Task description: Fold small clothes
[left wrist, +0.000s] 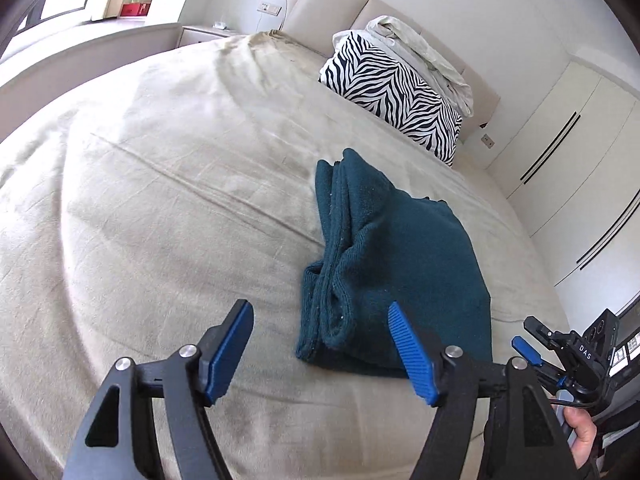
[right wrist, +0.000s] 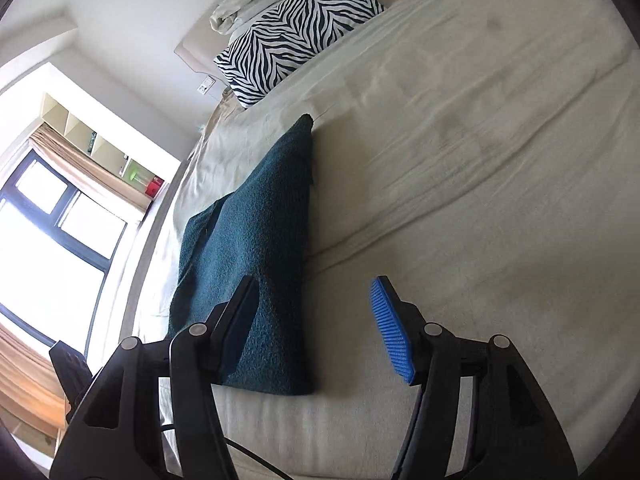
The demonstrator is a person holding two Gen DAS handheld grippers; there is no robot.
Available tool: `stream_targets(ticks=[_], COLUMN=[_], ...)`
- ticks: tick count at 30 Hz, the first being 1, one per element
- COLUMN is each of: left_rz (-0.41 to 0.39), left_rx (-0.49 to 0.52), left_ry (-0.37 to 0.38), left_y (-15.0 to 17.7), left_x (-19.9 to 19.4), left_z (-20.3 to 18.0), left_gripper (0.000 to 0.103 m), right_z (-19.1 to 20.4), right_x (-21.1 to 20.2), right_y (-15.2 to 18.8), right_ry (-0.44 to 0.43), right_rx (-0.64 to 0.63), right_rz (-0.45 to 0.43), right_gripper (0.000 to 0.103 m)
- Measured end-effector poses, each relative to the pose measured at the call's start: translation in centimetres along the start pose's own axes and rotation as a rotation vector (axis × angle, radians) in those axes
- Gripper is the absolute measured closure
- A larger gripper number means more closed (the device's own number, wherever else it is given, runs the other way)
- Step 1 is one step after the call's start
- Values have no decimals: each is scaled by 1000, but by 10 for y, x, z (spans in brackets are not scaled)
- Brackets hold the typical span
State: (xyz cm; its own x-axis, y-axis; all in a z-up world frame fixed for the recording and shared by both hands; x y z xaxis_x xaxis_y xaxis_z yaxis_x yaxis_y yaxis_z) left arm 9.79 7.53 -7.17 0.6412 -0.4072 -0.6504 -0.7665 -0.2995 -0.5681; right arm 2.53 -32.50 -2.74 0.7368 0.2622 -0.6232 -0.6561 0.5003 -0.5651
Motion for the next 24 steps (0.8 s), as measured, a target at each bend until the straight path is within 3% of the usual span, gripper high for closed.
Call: stream_targets(ticks=[2,4,11,14,17,20,22,23,24], left_rz=[-38,-59,-49,-78,-211,-422,-511,-532,-537], left_rx=[48,76,60,109,204,332,377,384,386], left_ry=[-19,-24,-8,-65,-174,-316,-390,-401,-406], left_y=[9,18,52,62,59,53,46,42,36], left_x=[-16,-30,-59,-70,-92,-122,-137,-142,-146], left_z=[-12,-21,-23,-22,-35,-59,-71,-76,-79], left_gripper=[26,18,16,10,1,0,0,0,0], right_z=[11,18,20,30,53,81,99,107,113], right_x=[-5,-7,18,19,-2,-35,-59,-71,-83], right_y=[6,14,51,49,42,36,35,34,35], right_ry=[-27,-73,-176,-131,-7,173,254,286,311], right_rx=[-46,-58,64,10,-152,-346,-441,-479,-511], right_rz=[14,37,158,132,39,-142,-281,-349,-417], right_gripper=[45,45,44,44,44,41,20,4,0])
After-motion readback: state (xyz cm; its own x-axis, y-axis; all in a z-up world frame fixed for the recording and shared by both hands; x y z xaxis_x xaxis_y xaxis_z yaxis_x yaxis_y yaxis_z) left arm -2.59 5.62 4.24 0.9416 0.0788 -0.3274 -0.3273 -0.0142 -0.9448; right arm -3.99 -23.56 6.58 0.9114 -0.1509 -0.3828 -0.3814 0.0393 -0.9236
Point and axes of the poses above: each gripper's, at about its wrist camera, not at the fingertips, and x roughly the way its jaws point, z to its left, y to its underside, the point moved 3 cm from there along x, roughly the way its jaws point, and after that the axes turned 6 degrees about -x, right-handed, at the moved point
